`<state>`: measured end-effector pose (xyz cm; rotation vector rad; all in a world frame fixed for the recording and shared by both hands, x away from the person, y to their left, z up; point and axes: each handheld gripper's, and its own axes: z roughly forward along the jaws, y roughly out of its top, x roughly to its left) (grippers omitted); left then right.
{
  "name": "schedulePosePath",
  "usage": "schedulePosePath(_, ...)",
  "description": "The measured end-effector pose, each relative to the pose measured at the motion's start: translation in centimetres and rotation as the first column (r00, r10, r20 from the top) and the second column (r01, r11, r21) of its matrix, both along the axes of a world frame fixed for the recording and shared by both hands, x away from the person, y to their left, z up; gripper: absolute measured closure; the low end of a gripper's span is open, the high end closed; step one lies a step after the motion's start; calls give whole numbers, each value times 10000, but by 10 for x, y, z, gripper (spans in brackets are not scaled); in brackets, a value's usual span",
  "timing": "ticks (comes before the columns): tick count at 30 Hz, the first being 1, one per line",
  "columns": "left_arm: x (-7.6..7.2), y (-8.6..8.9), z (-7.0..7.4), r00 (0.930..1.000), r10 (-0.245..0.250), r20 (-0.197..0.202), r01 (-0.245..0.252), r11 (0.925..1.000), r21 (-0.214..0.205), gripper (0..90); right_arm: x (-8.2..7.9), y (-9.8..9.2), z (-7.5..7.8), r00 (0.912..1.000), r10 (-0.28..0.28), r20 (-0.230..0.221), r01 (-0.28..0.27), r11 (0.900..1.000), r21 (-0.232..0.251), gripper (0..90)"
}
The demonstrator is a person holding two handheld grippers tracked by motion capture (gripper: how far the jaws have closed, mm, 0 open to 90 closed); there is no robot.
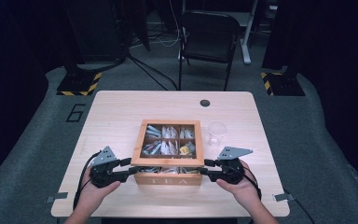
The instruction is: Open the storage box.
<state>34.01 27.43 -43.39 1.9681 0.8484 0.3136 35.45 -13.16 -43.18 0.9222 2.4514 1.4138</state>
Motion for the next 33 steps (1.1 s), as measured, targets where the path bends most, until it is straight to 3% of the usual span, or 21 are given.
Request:
schedulePosePath(2,1,1,4,10000,19,29,-19,9999,-129,538,1,0,2,10000,-34,12,34,10000,20,592)
schedulePosePath(7,3,0,15,9992,-19,399,15,9999,103,528,4,0,12,9999,-109,79,109,9999,-22,590)
schedulePosePath(10,5,0,21,9986,27,523,-27,10000,-2,526,6,-1,18,9998,-190,61,189,9998,66,588)
schedulePosePath(19,13,3,36,9984,-44,568,60,9996,-281,525,12,-1,37,9990,-239,372,238,9997,28,580)
schedulePosePath(33,20,3,46,9957,60,922,-21,9991,-421,528,20,-1,48,9970,-319,700,308,9994,159,559)
